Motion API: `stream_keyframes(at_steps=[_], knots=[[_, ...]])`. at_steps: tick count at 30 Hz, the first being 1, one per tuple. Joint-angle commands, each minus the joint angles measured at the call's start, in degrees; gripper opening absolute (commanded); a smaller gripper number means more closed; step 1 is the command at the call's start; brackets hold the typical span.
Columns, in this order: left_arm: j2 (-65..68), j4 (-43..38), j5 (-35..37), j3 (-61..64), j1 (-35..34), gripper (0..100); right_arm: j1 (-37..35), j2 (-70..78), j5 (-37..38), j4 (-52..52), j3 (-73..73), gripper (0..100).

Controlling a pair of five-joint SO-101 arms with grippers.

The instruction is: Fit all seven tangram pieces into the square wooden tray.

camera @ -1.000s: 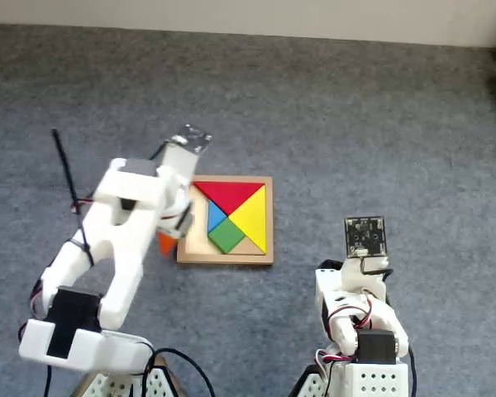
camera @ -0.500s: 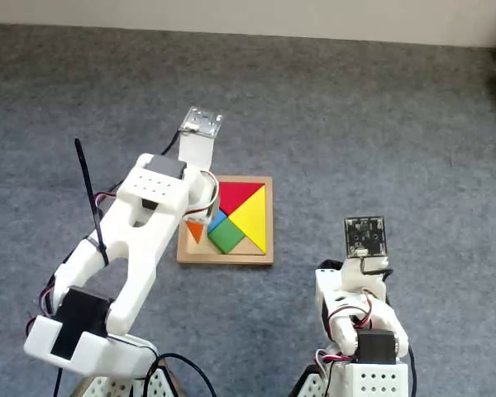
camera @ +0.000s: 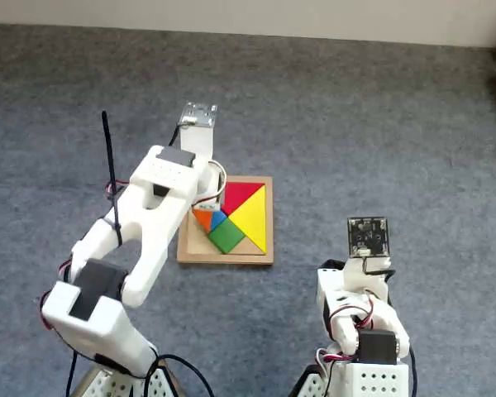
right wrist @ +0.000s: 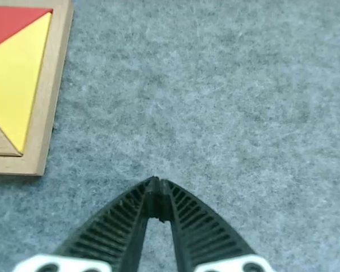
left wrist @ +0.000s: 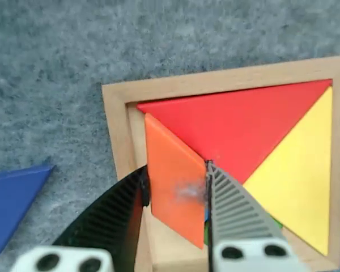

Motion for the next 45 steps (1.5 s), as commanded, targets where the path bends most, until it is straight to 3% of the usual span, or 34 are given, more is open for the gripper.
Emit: stream_keyframes(at_steps=[1,7,26,33,41,45], knots=[[0.5,-0.5,0.4,-4.6,1.2,6,1.0,-0.5,0.1,-0.1,8.5,0.9],[0.6,-0.4,0.5,-4.3,-0.3,17,1.0,-0.5,0.1,-0.1,8.5,0.9],[0.0,1.8,0.4,-4.5,-2.5,17,1.0,-0.5,0.1,-0.1,8.5,0.9],[-5.9,7.7,-0.4,-6.8,-9.5,17,1.0,-0.5,0.1,-0.1,8.5,0.9],[-11.3,9.1,-19.6,-2.5,-18.5,18,1.0,-0.5,0.1,-0.1,8.5,0.9],[-9.6,9.3,-27.7,-1.9,-22.6,30,1.0,-0.5,0.1,-0.1,8.5,0.9]])
